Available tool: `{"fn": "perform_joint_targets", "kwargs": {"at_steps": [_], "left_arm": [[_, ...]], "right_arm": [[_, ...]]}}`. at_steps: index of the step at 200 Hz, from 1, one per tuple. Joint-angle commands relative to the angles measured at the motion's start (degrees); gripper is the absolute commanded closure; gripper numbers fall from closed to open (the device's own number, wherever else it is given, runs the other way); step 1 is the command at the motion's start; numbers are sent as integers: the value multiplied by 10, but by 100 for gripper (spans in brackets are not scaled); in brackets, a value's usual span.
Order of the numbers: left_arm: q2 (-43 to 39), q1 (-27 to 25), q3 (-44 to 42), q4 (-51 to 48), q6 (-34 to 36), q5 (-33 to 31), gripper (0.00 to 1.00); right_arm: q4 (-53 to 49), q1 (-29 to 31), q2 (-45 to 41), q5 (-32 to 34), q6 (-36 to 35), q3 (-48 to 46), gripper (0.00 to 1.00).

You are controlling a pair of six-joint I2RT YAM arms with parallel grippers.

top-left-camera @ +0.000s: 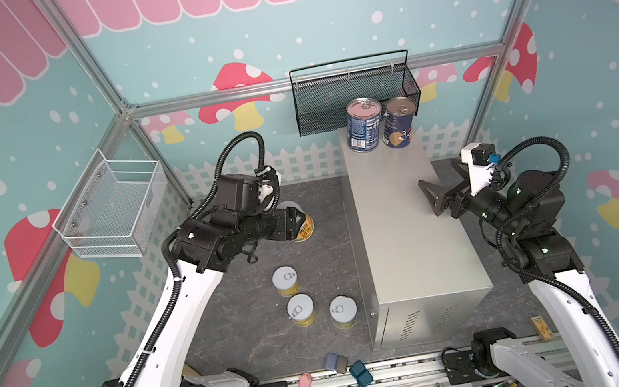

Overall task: Place and organize the canned foods onto the counter
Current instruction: 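Lift the yellow canister with the left gripper toward the right gripper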

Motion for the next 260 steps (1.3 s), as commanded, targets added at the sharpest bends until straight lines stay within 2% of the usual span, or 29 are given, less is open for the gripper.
{"fn": "perform_joint_targets", "kwargs": {"at_steps": [1, 72, 144, 170, 260], "left_arm": [[-7, -31, 73, -38, 51, 44, 100], [111, -153, 329, -128, 89, 26, 100], [262, -236, 518, -166, 121, -22, 100], [295, -259, 555, -166, 130, -43, 99], [353, -270, 566, -101, 114, -24, 69]], "right_arm": [[16, 1, -7, -14, 5, -8, 1], [1, 1, -34, -6, 3, -19, 1], [-21, 1, -63, -13, -4, -32, 1], [-23, 1, -68, -24, -4, -32, 1], [-21, 1, -105, -80, -34, -44, 1]]}}
